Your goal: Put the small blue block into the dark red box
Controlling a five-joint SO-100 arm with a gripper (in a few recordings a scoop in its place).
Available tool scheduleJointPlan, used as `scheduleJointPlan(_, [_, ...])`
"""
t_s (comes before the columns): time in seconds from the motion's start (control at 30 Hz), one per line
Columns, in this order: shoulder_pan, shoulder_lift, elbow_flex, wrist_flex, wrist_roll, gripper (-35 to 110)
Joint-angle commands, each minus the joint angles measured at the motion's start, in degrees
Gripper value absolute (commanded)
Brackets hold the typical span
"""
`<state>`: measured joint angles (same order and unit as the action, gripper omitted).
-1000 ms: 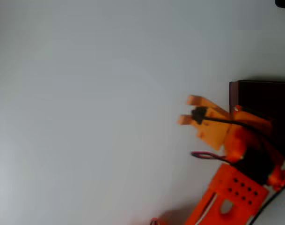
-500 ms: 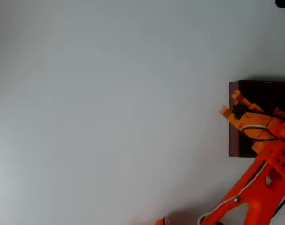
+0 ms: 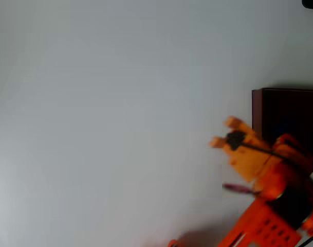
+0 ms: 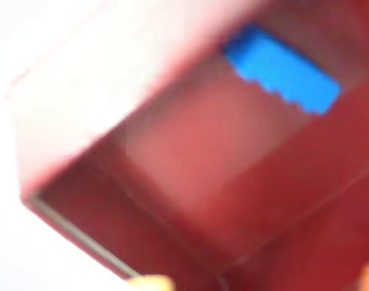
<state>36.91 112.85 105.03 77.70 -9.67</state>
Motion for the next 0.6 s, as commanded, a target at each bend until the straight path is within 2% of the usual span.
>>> scheduleJointPlan(0.0, [-5.54, 17.14, 9.93, 0.0, 1.23, 8])
scheduleJointPlan(0.17, [-18.46, 37.09, 22.15, 1.14, 2.11, 0])
scheduleJointPlan(0.33, [-31.82, 53.79, 32.08, 2.29, 4.48, 0])
scheduleJointPlan(0.57, [-46.49, 62.05, 42.8, 1.58, 7.12, 0])
